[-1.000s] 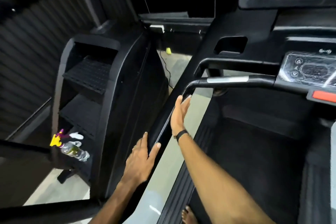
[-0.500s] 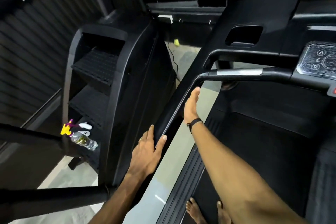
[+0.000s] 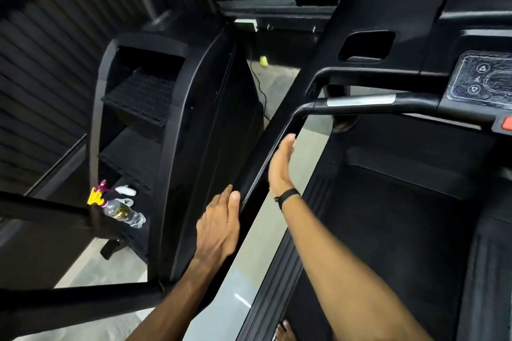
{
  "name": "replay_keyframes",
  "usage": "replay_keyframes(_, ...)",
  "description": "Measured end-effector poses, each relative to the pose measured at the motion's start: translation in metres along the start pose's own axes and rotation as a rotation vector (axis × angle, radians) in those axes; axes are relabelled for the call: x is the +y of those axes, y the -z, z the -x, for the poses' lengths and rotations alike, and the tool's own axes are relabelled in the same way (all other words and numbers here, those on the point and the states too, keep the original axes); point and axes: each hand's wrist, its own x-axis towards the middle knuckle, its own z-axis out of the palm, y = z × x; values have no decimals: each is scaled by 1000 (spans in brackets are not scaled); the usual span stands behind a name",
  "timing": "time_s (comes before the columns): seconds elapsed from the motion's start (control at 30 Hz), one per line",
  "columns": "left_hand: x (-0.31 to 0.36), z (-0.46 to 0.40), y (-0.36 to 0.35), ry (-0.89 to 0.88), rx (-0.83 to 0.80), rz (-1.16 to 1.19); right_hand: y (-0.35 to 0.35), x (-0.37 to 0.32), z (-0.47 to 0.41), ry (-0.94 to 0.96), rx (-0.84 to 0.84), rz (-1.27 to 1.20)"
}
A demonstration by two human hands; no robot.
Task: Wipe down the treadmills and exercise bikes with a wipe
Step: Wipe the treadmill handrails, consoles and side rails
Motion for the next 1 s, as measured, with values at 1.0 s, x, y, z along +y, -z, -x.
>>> replay_keyframes(1.0, -105, 139, 70, -25, -519, 786, -59, 170, 228, -23, -39, -82)
